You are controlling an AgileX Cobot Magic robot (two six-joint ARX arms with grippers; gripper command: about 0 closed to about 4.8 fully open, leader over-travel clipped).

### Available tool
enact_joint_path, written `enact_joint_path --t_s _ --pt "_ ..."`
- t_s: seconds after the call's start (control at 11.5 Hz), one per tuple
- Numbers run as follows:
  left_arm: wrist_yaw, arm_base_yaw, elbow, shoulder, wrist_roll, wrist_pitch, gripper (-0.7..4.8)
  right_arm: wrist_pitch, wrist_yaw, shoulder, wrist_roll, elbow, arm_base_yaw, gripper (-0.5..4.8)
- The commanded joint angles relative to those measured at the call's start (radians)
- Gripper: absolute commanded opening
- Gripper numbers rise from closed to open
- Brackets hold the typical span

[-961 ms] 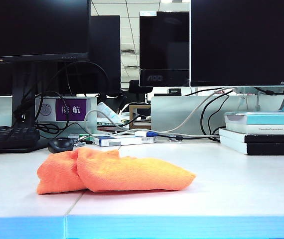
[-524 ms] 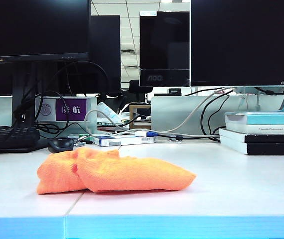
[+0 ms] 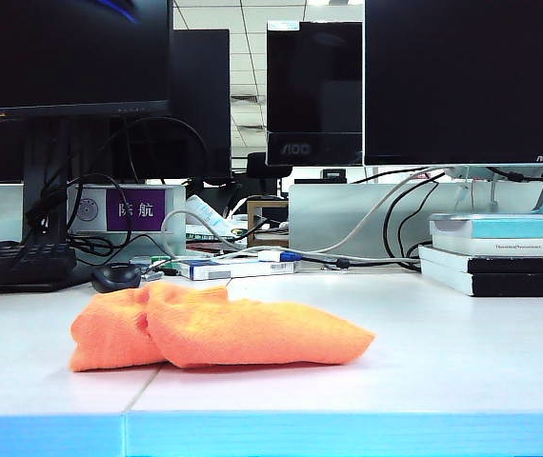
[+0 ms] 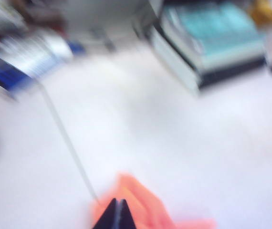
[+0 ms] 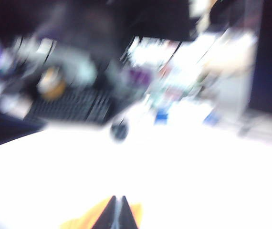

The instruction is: Wipe the table from back to front using the rag.

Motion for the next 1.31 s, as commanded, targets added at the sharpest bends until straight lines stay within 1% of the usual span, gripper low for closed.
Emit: enact_joint_path --t_s 0.09,0.17,0.26,0.35,0.44,0.52,0.7,0.79,0.87,1.14,1.22,1.31 --pt "-0.027 -0.079 0.003 0.066 0.024 -0.053 -0.05 -0.1 0.103 0.04 -0.058 0.005 0.169 -0.01" --pt "-0.027 -0.092 0.003 0.092 0.023 -0.068 -0.05 -0.129 0.173 0.052 -0.095 0.005 0.231 -0.01" --pt "-0.027 -0.093 0.003 0.115 0.023 -0.088 -0.05 -0.145 0.221 0.066 -0.117 0.004 0.29 -0.01" --pt "-0.036 -0.1 0.003 0.171 0.024 -0.132 0.04 -0.147 0.275 0.107 -0.117 0.004 0.423 -0.01" --pt "-0.034 -0.1 0.003 0.193 0.032 -0.141 0.52 -0.141 0.303 0.132 -0.117 0.004 0.47 -0.01" --pt "-0.045 -0.123 0.003 0.245 0.079 -0.178 2.78 -0.124 0.302 0.193 -0.115 0.004 0.557 -0.01" --pt "-0.073 -0.164 0.003 0.304 0.091 -0.246 2.78 -0.08 0.303 0.197 -0.085 0.005 0.562 -0.01" --pt "-0.082 -0.179 0.003 0.33 0.093 -0.247 2.78 -0.081 0.318 0.19 -0.08 0.005 0.554 -0.01" --pt "-0.095 -0.2 0.003 0.466 0.095 -0.227 2.78 -0.08 0.332 0.184 -0.079 0.005 0.556 -0.01" --pt "-0.095 -0.2 0.003 0.521 0.095 -0.196 2.77 -0.08 0.332 0.184 -0.079 0.005 0.556 -0.01" --pt "-0.094 -0.2 0.003 0.598 0.095 -0.182 2.72 -0.08 0.332 0.184 -0.079 0.005 0.556 -0.01" --pt "-0.083 -0.239 0.003 0.621 0.134 -0.246 0.77 -0.08 0.332 0.184 -0.079 0.005 0.556 -0.01"
